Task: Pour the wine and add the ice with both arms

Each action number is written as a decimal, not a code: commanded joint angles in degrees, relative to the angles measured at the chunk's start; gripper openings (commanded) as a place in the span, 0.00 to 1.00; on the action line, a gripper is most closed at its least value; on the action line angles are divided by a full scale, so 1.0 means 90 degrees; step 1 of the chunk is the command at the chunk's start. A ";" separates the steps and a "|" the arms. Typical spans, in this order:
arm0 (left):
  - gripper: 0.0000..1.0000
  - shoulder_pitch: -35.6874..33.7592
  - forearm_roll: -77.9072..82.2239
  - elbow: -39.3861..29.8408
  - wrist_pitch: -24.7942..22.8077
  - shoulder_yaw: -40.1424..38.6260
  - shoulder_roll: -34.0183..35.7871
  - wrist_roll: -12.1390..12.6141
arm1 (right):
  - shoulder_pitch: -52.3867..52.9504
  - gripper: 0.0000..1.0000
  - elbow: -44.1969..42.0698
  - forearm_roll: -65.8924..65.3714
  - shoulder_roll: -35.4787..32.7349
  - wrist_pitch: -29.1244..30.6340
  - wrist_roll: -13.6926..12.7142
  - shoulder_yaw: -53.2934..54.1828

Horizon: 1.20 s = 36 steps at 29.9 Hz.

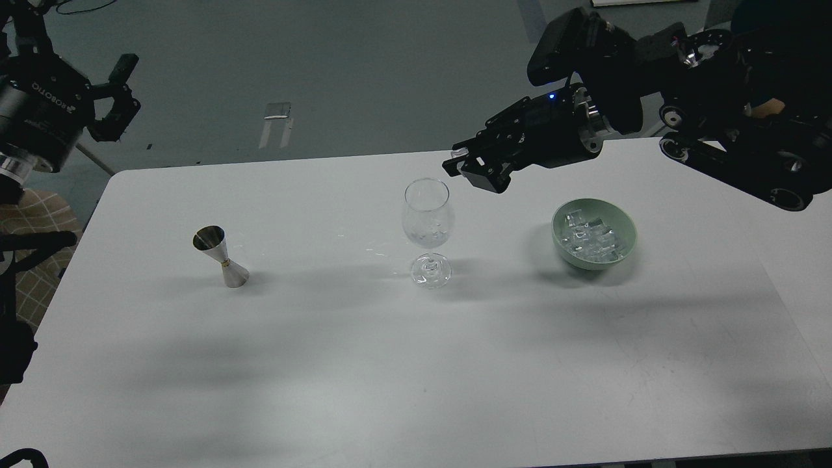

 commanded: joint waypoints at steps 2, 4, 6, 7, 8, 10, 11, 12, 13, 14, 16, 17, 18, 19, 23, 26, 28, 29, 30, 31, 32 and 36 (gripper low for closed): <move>0.98 0.0003 0.0000 0.0000 0.0000 0.0000 -0.0004 0.0000 | -0.0039 0.00 -0.0295 0.0001 0.0357 0.0002 -0.0001 -0.0012; 0.98 -0.0007 0.0000 0.0019 0.0000 0.0000 0.0006 0.0000 | -0.0029 0.00 -0.0433 0.0001 0.0503 0.0002 -0.0001 -0.0012; 0.98 -0.0036 0.0000 0.0029 0.0000 0.0000 -0.0004 0.0000 | -0.0029 0.00 -0.0492 -0.0009 0.0592 0.0002 -0.0001 -0.0012; 0.98 -0.0036 0.0000 0.0029 0.0000 0.0000 -0.0004 0.0000 | -0.0029 0.00 -0.0502 -0.0009 0.0621 0.0002 -0.0001 -0.0012; 0.98 -0.0036 0.0000 0.0029 0.0000 0.0000 -0.0004 0.0000 | -0.0039 0.00 -0.0502 -0.0009 0.0631 0.0002 -0.0001 -0.0022; 0.98 -0.0036 0.0000 0.0029 0.0000 0.0000 -0.0004 0.0000 | -0.0049 0.00 -0.0511 -0.0009 0.0660 0.0002 -0.0001 -0.0060; 0.98 -0.0036 0.0000 0.0048 0.0000 0.0000 -0.0004 0.0000 | -0.0049 0.00 -0.0521 -0.0009 0.0718 0.0002 -0.0001 -0.0138; 0.98 -0.0036 0.0000 0.0049 0.0000 0.0000 -0.0004 0.0000 | -0.0039 0.00 -0.0521 0.0001 0.0738 0.0011 -0.0001 -0.0177; 0.98 -0.0036 0.0000 0.0049 0.0000 0.0000 -0.0004 0.0000 | -0.0039 0.00 -0.0531 -0.0009 0.0758 0.0011 -0.0001 -0.0226; 0.98 -0.0036 0.0000 0.0049 0.0000 0.0000 -0.0004 0.0000 | -0.0039 0.00 -0.0531 -0.0009 0.0758 0.0011 -0.0001 -0.0246; 0.98 -0.0026 0.0000 0.0049 0.0000 0.0000 -0.0004 -0.0009 | -0.0049 0.01 -0.0599 -0.0009 0.0777 0.0021 -0.0001 -0.0256; 0.98 -0.0026 0.0000 0.0049 0.0000 0.0000 -0.0004 0.0000 | -0.0049 0.01 -0.0628 -0.0009 0.0797 0.0021 -0.0001 -0.0256; 0.98 -0.0026 0.0000 0.0049 0.0000 0.0000 -0.0004 0.0000 | -0.0058 0.01 -0.0667 -0.0009 0.0846 0.0021 -0.0001 -0.0256; 0.98 -0.0017 0.0000 0.0049 0.0000 0.0000 -0.0004 -0.0009 | -0.0059 0.01 -0.0735 -0.0009 0.0914 0.0021 -0.0001 -0.0256; 0.98 -0.0026 0.0000 0.0058 0.0000 0.0000 -0.0004 -0.0009 | -0.0039 0.01 -0.0882 -0.0009 0.1080 0.0021 -0.0001 -0.0256; 0.98 -0.0026 0.0000 0.0058 0.0000 0.0000 -0.0004 -0.0009 | -0.0049 0.02 -0.0941 -0.0009 0.1139 0.0021 -0.0001 -0.0266; 0.98 -0.0026 0.0000 0.0058 0.0000 0.0000 -0.0004 -0.0009 | -0.0049 0.04 -0.0941 -0.0018 0.1149 0.0031 -0.0001 -0.0285; 0.98 -0.0026 0.0000 0.0058 0.0000 0.0000 -0.0004 -0.0009 | -0.0049 0.05 -0.0941 -0.0018 0.1149 0.0031 -0.0001 -0.0305; 0.98 -0.0026 0.0000 0.0058 0.0000 0.0000 -0.0004 -0.0009 | -0.0029 0.07 -0.0941 -0.0018 0.1178 0.0031 -0.0001 -0.0373; 0.98 -0.0026 0.0000 0.0058 0.0000 0.0000 -0.0004 -0.0009 | -0.0020 0.08 -0.0941 -0.0009 0.1188 0.0031 -0.0001 -0.0393; 0.98 -0.0026 0.0000 0.0058 0.0000 0.0000 0.0006 -0.0009 | -0.0019 0.10 -0.0941 -0.0009 0.1197 0.0031 -0.0001 -0.0402; 0.98 -0.0026 0.0000 0.0058 0.0000 0.0000 -0.0004 -0.0009 | -0.0010 0.21 -0.0941 -0.0009 0.1198 0.0031 -0.0001 -0.0412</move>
